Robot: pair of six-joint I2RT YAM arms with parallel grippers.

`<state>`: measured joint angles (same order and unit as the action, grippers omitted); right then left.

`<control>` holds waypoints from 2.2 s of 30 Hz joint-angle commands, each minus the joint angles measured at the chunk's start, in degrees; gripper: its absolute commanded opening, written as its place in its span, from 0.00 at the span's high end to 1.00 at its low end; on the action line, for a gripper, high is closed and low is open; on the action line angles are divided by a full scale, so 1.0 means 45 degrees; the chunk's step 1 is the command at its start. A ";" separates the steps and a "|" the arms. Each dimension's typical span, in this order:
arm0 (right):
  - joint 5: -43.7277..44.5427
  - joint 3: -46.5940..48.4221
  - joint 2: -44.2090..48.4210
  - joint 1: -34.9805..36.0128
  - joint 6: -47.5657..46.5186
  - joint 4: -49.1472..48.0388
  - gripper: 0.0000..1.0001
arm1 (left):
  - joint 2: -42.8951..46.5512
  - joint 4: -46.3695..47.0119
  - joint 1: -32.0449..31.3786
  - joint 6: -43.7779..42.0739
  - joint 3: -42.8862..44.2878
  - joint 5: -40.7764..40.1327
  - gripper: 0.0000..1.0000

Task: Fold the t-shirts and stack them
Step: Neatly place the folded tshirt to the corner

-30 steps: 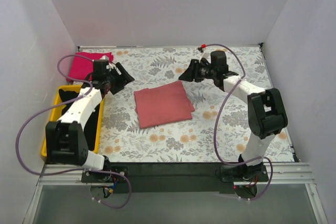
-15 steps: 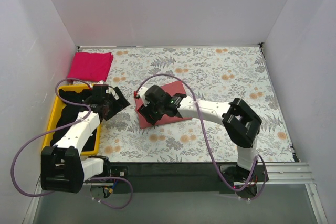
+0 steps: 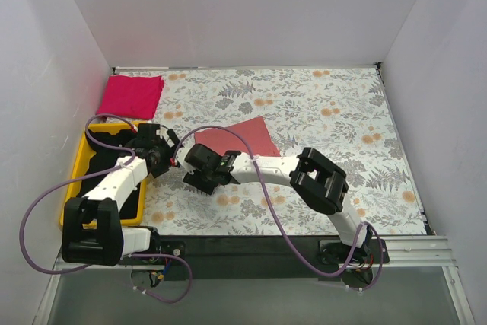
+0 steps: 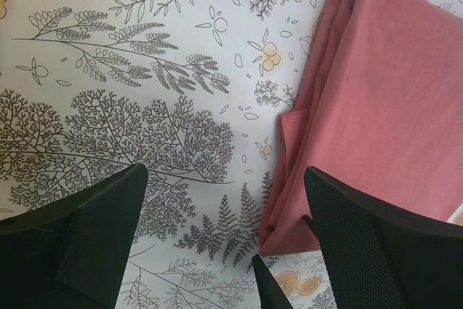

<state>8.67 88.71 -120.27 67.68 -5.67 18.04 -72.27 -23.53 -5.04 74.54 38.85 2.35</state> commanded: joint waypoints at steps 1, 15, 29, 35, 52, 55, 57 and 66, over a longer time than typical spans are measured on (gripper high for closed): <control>0.0261 0.0600 -0.0420 0.0155 -0.0438 0.0014 0.39 | -0.0072 -0.0045 0.0084 -0.0139 0.0390 -0.0229 0.11; 0.1142 0.0053 0.0182 -0.0020 -0.0400 0.0073 0.99 | -0.0756 -0.0064 0.0084 0.0620 0.0449 0.1117 0.11; -0.1359 -0.1880 0.2722 -0.1465 0.1163 -0.1821 0.99 | -0.1732 0.2492 0.0007 0.3999 0.0156 0.4984 0.04; -0.1828 -0.2173 0.2742 -0.1563 0.1553 -0.2114 0.99 | -0.2453 0.4075 -0.0363 0.5289 -0.0411 0.4947 0.03; -0.2668 -0.2818 0.2879 -0.1798 0.2003 -0.2584 0.99 | -0.4272 0.4956 -0.2337 0.5198 -0.0041 0.1355 0.85; -0.2707 -0.2857 0.2937 -0.1798 0.2022 -0.2603 0.97 | -0.4486 0.4293 -0.2337 0.3775 0.0933 0.0593 1.00; -0.2785 -0.2857 0.2937 -0.1817 0.2042 -0.2584 0.88 | -0.4993 0.3457 -0.2299 0.2795 0.1597 0.0203 1.00; -0.3354 -0.3324 0.3910 -0.2363 0.2101 -0.0577 0.38 | -0.7004 0.1344 -0.2162 -0.2361 0.5427 -0.2279 1.00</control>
<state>-5.54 75.20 -107.92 58.26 3.29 10.07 -102.98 -13.08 -15.40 75.75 59.46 0.54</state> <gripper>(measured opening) 0.603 0.081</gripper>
